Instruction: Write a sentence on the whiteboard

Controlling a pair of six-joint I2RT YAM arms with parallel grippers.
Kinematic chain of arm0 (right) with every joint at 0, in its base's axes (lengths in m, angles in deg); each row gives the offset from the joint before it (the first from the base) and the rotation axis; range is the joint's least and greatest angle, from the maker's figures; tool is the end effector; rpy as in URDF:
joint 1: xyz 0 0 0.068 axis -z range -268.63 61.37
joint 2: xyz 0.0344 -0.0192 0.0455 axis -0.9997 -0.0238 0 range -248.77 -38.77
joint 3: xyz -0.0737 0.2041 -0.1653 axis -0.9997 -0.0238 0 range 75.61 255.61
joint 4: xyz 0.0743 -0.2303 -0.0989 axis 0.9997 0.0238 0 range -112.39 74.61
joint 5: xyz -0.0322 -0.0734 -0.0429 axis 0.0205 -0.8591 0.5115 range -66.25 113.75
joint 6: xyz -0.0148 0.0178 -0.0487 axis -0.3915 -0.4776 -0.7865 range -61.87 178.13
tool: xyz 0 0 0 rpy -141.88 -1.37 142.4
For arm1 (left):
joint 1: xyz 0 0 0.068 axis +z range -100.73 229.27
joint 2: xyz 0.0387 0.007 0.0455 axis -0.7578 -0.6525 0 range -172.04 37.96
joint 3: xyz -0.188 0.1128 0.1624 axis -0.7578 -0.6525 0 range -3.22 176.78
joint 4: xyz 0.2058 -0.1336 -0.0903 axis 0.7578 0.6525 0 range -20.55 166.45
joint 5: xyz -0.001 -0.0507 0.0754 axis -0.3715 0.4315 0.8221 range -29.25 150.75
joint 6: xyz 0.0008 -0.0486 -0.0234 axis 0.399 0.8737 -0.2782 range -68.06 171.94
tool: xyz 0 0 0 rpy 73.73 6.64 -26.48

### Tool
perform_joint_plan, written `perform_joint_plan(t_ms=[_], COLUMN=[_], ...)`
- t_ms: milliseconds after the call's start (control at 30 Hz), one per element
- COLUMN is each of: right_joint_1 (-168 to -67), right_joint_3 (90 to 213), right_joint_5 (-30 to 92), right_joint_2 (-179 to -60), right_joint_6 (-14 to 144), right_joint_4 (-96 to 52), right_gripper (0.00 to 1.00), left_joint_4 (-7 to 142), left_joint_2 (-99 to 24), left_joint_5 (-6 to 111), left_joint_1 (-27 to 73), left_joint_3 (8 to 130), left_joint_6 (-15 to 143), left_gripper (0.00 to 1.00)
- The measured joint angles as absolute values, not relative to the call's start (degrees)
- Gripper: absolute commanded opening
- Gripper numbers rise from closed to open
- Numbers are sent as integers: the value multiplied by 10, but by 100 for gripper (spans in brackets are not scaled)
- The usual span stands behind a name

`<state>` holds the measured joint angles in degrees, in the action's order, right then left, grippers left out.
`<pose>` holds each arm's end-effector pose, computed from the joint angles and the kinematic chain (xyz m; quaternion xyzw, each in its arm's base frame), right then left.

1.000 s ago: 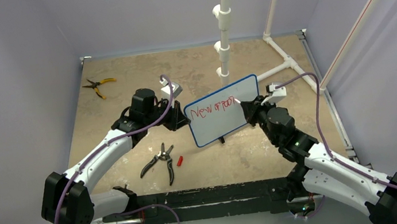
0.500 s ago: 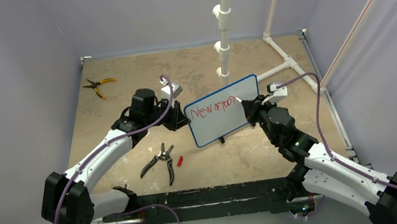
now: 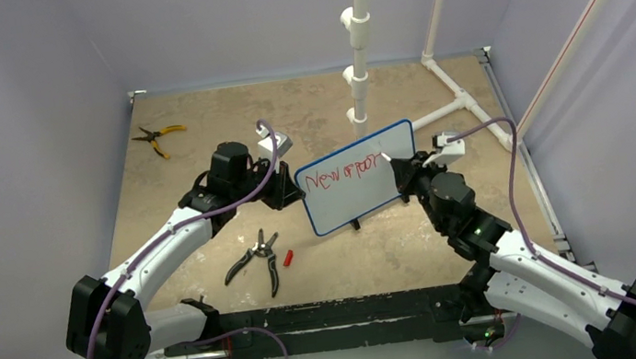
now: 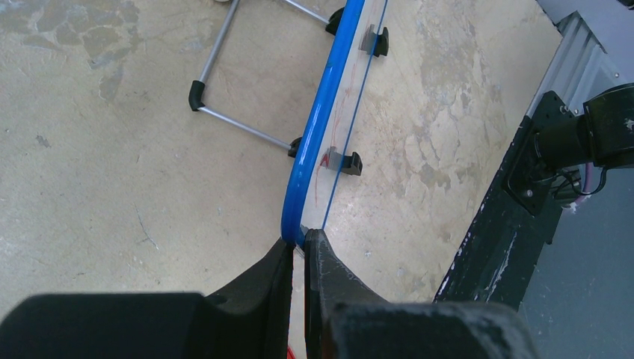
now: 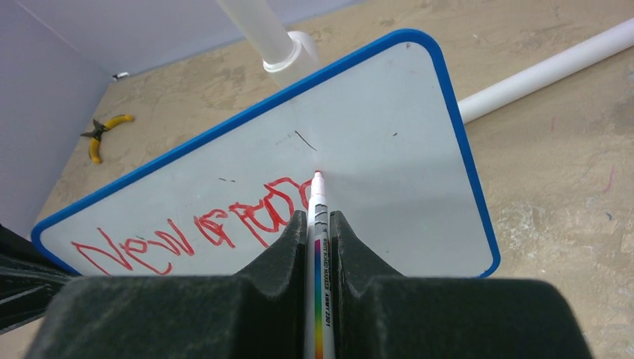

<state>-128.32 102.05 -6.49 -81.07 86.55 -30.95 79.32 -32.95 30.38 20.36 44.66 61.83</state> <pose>0.1505 0.1015 0.2685 0.1004 0.7382 0.1948 0.6380 0.2280 -0.1466 0.2655 0.2635 0.8154 -0.3702 0.3586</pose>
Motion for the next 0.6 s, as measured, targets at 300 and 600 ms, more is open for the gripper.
perform_joint_plan(t_ms=[300,600], right_joint_1=[-1282,-1280], right_joint_3=[1021,1021], right_joint_5=[-68,-65], right_joint_2=[-782,-803], right_joint_6=[862,861], right_joint_4=[-305,-298], right_gripper=[0,0], left_joint_4=[793,793], left_joint_2=[-330,-330], left_joint_5=[305,305], left_joint_1=[204,204], left_joint_3=[447,447], left_joint_6=[619,619], left_gripper=[0,0])
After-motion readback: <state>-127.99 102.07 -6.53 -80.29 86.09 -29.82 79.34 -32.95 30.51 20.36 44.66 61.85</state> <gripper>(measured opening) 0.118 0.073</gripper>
